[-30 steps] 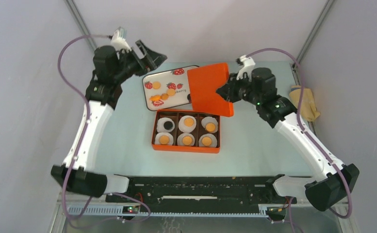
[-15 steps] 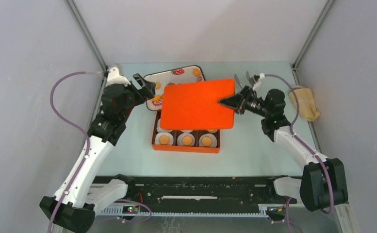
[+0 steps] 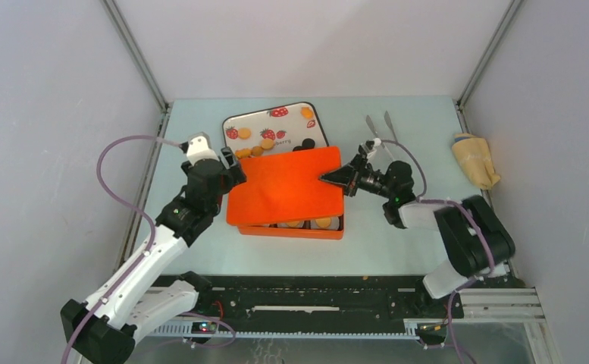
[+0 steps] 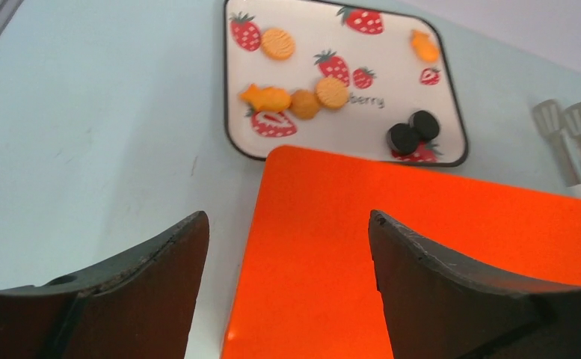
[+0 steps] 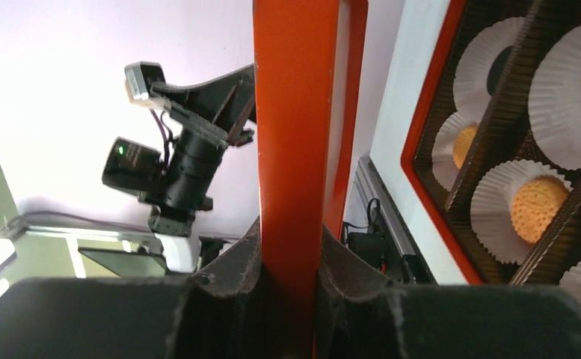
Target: Pack the cookies
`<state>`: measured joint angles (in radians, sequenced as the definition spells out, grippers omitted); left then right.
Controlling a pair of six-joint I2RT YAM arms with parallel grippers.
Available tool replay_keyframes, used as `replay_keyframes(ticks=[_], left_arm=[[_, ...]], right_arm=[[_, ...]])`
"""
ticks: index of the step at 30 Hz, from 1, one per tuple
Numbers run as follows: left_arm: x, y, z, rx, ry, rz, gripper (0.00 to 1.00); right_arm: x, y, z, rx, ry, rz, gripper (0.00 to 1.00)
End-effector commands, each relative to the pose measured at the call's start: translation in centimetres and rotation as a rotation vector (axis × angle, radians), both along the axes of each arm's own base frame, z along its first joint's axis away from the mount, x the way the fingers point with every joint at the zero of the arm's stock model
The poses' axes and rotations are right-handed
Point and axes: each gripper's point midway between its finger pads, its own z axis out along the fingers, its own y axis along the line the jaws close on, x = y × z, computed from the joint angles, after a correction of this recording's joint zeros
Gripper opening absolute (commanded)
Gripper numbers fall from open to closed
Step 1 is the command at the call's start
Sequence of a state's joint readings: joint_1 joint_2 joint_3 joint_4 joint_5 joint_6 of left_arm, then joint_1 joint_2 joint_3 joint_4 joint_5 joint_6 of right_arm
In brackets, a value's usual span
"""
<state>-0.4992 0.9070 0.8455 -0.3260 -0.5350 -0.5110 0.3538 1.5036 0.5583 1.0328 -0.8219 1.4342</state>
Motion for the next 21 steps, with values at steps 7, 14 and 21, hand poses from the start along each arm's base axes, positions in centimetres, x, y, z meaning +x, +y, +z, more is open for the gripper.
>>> replay_keyframes(ticks=[7, 14, 21], left_arm=[[-1.2, 2.2, -3.2, 0.048, -0.026, 0.070, 0.82], [-1.1, 1.9, -4.0, 0.050, -0.025, 0.051, 0.82], [-0.9, 1.3, -5.3, 0.052, -0.007, 0.026, 0.81]], right_arm=[[2.5, 1.9, -4.4, 0.096, 0.016, -0.056, 0.00], [2.5, 0.6, -6.2, 0.054, 0.019, -0.100, 0.00], [2.3, -0.1, -6.2, 0.040, 0.035, -0.075, 0.00]])
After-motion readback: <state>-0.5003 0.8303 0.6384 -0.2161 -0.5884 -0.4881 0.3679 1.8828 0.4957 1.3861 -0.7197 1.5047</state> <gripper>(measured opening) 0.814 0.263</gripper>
